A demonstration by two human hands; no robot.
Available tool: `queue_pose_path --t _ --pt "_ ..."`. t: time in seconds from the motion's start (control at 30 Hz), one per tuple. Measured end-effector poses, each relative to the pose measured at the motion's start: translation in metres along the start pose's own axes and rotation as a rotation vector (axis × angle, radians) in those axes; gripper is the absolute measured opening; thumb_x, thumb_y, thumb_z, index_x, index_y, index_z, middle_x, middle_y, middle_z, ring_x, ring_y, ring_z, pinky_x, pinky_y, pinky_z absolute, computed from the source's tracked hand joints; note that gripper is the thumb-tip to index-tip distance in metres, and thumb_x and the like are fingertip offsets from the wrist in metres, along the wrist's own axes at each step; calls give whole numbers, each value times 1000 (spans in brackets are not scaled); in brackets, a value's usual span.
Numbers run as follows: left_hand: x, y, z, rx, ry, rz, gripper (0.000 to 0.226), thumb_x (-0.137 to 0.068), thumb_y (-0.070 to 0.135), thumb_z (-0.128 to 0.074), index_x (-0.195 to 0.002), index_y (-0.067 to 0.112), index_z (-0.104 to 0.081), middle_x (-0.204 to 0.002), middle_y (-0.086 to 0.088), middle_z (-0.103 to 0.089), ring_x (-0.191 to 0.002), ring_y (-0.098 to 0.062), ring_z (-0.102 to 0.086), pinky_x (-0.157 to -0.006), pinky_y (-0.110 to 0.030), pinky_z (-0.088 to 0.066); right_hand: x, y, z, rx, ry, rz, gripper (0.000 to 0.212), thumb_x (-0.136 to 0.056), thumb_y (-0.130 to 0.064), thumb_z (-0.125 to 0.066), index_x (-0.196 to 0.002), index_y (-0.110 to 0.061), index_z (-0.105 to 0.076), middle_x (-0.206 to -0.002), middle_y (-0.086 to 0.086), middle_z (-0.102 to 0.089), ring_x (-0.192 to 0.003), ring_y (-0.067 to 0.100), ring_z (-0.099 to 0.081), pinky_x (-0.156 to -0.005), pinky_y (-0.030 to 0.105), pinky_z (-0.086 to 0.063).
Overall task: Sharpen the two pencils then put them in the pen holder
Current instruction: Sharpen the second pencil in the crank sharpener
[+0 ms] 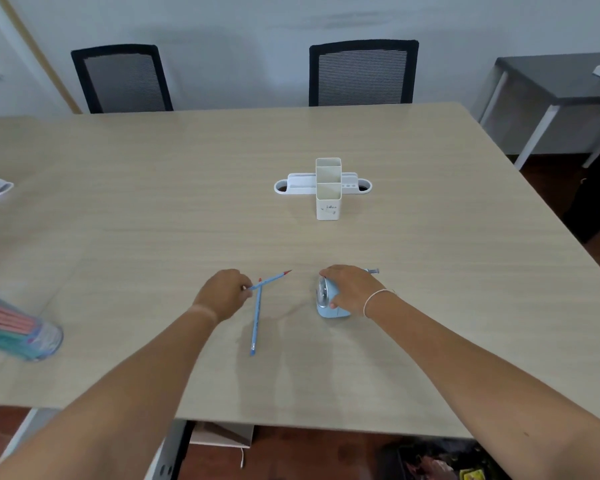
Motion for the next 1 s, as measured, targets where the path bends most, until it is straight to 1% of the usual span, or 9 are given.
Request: queue_pose_path --t 0.13,0.27,0.43,0.53,0.63,0.7,0.8,0.9,1.0 --pt "3 18 -18 181 -2 53 21 -88 18 -59 -102 8 -72 -88 -7 -56 -90 -24 -57 -73 -25 -37 -2 1 -1 38 3 1 61 -78 -15 -68 -132 -13 -41 -137 5 -46 -127 25 -42 -101 34 -35" --pt "6 24 -34 345 -7 141 16 -86 15 -62 -93 4 -72 -72 -1 -51 -74 -19 -52 -59 -25 -41 0 0 -1 37 16 3 59 -78 -16 -68 -131 -11 -42 -136 7 -47 -126 26 -43 -102 35 -37" --pt "8 30 -53 460 9 240 17 -87 14 -62 -94 2 -71 -81 -2 -58 -78 -16 -53 -69 -21 -38 -3 2 -3 34 28 11 52 -74 -12 -70 -121 -6 -49 -127 10 -53 -120 28 -47 -99 39 -40" --pt "9 33 -68 521 -20 309 9 -86 12 -61 -80 9 -67 -70 0 -57 -74 -18 -55 -62 -24 -45 -3 3 -4 19 30 6 50 -75 -11 -69 -121 -5 -50 -127 10 -53 -119 28 -47 -99 39 -40" --pt "9 33 -79 528 -40 354 23 -85 8 -57 -62 13 -56 -63 2 -53 -65 -18 -54 -57 -23 -46 -3 3 -4 6 40 9 45 -75 -10 -68 -116 -6 -51 -122 9 -55 -116 28 -49 -95 37 -41" --pt "9 34 -84 527 -56 368 20 -85 6 -55 -66 12 -55 -66 1 -53 -71 -19 -55 -56 -23 -43 -4 3 -4 -4 41 8 42 -74 -10 -69 -113 -5 -53 -119 10 -56 -113 28 -51 -92 37 -41" --pt "9 32 -92 515 -65 401 10 -83 3 -54 -76 9 -58 -87 -9 -62 -82 -25 -59 -69 -26 -45 -4 4 -5 -11 24 6 44 -74 -10 -69 -114 -5 -52 -120 10 -55 -113 27 -50 -92 37 -42" --pt "9 30 -97 522 -55 425 7 -84 3 -54 -85 8 -58 -103 -14 -65 -92 -28 -61 -72 -27 -43 -3 3 -3 -8 23 7 45 -74 -10 -68 -116 -5 -51 -121 11 -55 -114 27 -49 -92 37 -42" --pt "7 32 -98 518 -40 416 6 -85 3 -54 -86 9 -54 -104 -15 -64 -99 -30 -62 -72 -28 -43 -3 2 -3 -9 20 5 46 -74 -11 -69 -116 -6 -51 -121 10 -55 -114 27 -49 -91 37 -43"
Point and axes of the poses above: each hand's wrist, its own x-axis away from the middle knuckle, its own z-axis out of the back of the hand, y = z × x, the point moved 10 cm from there along -x, towards the middle knuckle
